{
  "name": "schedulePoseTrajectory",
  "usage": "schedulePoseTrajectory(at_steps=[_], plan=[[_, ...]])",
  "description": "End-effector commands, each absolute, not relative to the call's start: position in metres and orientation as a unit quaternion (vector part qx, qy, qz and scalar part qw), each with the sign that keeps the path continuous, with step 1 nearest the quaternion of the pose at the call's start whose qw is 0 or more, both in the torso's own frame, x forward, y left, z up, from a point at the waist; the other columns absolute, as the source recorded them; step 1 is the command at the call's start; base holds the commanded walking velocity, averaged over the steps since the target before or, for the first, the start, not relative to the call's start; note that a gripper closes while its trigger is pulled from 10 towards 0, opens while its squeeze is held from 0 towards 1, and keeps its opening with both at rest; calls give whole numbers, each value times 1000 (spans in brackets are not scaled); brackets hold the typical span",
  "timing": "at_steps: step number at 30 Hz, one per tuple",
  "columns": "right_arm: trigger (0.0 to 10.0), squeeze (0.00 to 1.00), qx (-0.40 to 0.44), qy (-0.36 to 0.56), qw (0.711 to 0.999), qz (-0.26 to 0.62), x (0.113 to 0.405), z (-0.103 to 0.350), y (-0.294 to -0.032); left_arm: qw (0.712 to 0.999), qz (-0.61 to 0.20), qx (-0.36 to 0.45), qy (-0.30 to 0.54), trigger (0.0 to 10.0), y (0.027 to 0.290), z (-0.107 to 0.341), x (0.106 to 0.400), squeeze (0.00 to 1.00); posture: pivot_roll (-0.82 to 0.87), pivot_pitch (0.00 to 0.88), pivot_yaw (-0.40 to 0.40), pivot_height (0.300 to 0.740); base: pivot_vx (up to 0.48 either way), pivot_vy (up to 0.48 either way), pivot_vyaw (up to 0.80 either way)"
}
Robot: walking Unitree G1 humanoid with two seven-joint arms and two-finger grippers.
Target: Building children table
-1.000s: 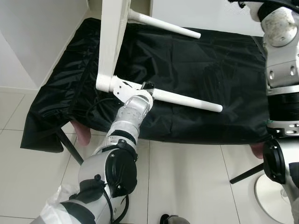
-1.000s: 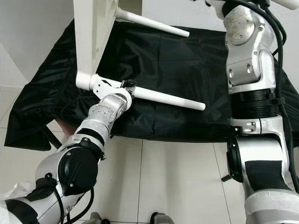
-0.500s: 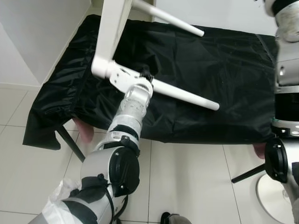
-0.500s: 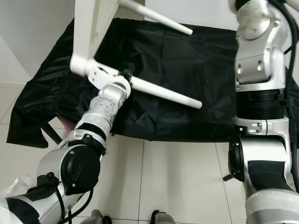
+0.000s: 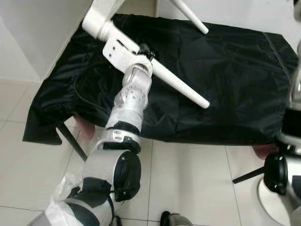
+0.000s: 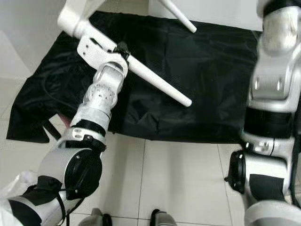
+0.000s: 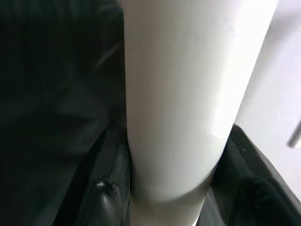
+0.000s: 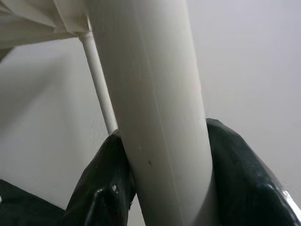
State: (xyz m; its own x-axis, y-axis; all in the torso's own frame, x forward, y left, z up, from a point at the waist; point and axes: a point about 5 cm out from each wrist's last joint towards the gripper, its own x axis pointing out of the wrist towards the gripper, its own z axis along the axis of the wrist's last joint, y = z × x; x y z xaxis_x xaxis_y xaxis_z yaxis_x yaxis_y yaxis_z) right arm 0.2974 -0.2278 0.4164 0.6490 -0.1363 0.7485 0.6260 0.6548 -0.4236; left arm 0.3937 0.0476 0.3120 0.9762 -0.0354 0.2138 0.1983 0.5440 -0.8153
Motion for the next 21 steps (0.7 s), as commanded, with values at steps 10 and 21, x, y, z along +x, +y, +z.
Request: schedulePoseTrajectory(at_steps=[10,21], plan=[[0,0,-161,-219,923,-274,304,270,-274,771,-355,-352,-394,0,28,426,318,0,-80,116,-34,740,0,0,0],[0,0,53,-114,960,-251,324,186,-287,803,-363,-307,-361,0,7,410,316,0,-59,130,-10,740,0,0,0]])
